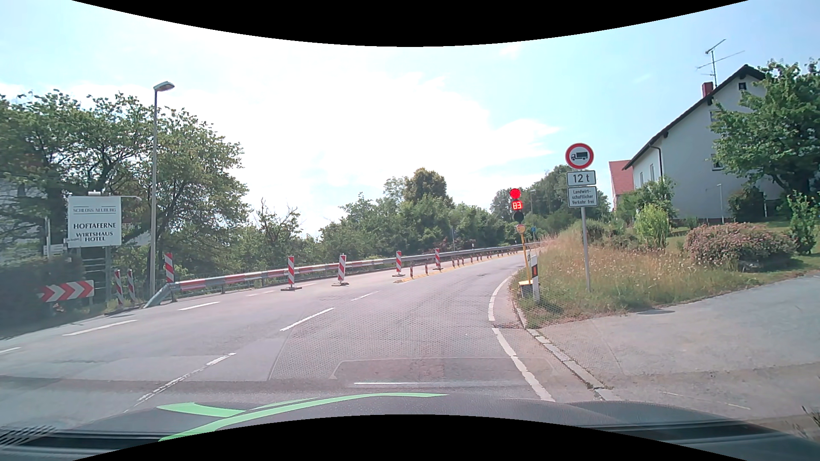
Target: Follow the waypoints while adhering to traffic rules and regulations
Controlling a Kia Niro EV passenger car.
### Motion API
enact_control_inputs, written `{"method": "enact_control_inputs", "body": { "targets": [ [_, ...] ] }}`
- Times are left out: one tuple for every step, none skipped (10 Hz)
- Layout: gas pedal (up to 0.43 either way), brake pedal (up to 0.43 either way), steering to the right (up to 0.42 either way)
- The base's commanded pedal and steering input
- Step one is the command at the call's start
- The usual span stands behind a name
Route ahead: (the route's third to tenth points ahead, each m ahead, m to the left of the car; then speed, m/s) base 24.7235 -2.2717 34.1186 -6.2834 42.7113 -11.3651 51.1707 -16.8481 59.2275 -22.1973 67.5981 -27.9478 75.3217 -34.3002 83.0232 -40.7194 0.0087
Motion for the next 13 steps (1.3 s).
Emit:
{"method": "enact_control_inputs", "body": {
  "targets": [
    [0.000,0.293,0.072],
    [0.000,0.293,0.072],
    [0.000,0.293,0.071],
    [0.000,0.293,0.072],
    [0.000,0.287,0.072],
    [0.000,0.293,0.072],
    [0.000,0.293,0.072],
    [0.000,0.287,0.071],
    [0.000,0.293,0.072],
    [0.000,0.293,0.072],
    [0.000,0.293,0.072],
    [0.000,0.293,0.072],
    [0.000,0.293,0.072]
  ]
}}
